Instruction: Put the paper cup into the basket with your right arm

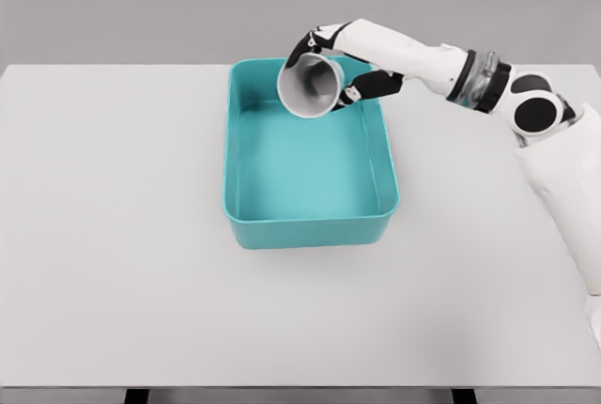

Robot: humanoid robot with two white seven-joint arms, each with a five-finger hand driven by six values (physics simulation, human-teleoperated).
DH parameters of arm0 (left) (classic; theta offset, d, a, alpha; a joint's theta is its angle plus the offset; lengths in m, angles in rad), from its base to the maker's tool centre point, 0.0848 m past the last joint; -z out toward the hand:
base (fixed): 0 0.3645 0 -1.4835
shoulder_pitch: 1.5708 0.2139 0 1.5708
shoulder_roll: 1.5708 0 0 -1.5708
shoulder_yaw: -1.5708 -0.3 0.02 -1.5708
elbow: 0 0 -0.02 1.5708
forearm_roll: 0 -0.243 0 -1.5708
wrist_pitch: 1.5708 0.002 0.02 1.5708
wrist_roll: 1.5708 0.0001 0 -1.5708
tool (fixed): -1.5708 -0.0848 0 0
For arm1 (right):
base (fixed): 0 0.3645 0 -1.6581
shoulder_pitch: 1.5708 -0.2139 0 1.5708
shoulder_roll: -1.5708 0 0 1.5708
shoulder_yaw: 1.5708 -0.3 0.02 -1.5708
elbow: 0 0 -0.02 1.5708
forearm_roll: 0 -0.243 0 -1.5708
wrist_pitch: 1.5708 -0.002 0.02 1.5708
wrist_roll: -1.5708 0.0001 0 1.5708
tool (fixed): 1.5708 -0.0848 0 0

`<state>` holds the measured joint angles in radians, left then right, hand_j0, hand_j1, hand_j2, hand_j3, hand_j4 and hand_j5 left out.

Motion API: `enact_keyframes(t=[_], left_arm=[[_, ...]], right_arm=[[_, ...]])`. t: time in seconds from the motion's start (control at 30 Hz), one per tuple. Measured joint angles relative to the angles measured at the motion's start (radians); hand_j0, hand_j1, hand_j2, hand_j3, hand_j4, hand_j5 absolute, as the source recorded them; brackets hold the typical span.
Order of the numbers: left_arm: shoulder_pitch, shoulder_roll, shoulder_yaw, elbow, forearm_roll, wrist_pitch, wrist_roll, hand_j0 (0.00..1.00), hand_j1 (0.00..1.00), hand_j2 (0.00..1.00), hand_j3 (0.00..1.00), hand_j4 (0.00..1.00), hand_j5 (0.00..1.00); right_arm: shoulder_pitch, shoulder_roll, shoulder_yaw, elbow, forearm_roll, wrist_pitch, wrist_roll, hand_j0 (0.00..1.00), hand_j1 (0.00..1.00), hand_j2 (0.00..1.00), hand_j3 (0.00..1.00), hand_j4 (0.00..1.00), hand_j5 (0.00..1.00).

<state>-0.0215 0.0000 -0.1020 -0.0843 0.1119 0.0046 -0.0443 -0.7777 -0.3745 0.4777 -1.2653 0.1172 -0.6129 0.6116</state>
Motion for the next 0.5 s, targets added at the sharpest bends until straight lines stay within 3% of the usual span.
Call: enact_keyframes(t=[0.17, 0.2, 0.23, 0.3, 0.5], left_arm=[[0.0, 0.0, 0.0, 0.0, 0.0, 0.0, 0.0, 1.0, 1.0, 1.0, 1.0, 1.0, 1.0], [0.0, 0.0, 0.0, 0.0, 0.0, 0.0, 0.0, 1.0, 1.0, 1.0, 1.0, 1.0, 1.0], [0.0, 0.0, 0.0, 0.0, 0.0, 0.0, 0.0, 1.0, 1.0, 1.0, 1.0, 1.0, 1.0], [0.0, 0.0, 0.0, 0.0, 0.0, 0.0, 0.0, 1.0, 1.0, 1.0, 1.0, 1.0, 1.0], [0.0, 0.0, 0.0, 0.0, 0.0, 0.0, 0.0, 1.0, 1.0, 1.0, 1.0, 1.0, 1.0]], right_arm=[[-0.052, -0.034, 0.092, -0.007, 0.01, -0.001, 0.0, 0.58, 0.58, 0.58, 0.58, 0.58, 0.58], [-0.052, -0.038, 0.105, -0.008, 0.015, -0.001, 0.0, 0.63, 0.63, 0.63, 0.63, 0.63, 0.63], [-0.052, -0.042, 0.116, -0.011, 0.021, -0.001, 0.0, 0.76, 0.76, 0.76, 0.76, 0.76, 0.76], [-0.052, -0.046, 0.128, -0.017, 0.03, -0.001, 0.0, 0.84, 0.84, 0.84, 0.84, 0.84, 0.84], [-0.051, -0.069, 0.14, -0.035, 0.038, -0.001, 0.0, 0.91, 0.91, 0.91, 0.91, 0.91, 0.91]])
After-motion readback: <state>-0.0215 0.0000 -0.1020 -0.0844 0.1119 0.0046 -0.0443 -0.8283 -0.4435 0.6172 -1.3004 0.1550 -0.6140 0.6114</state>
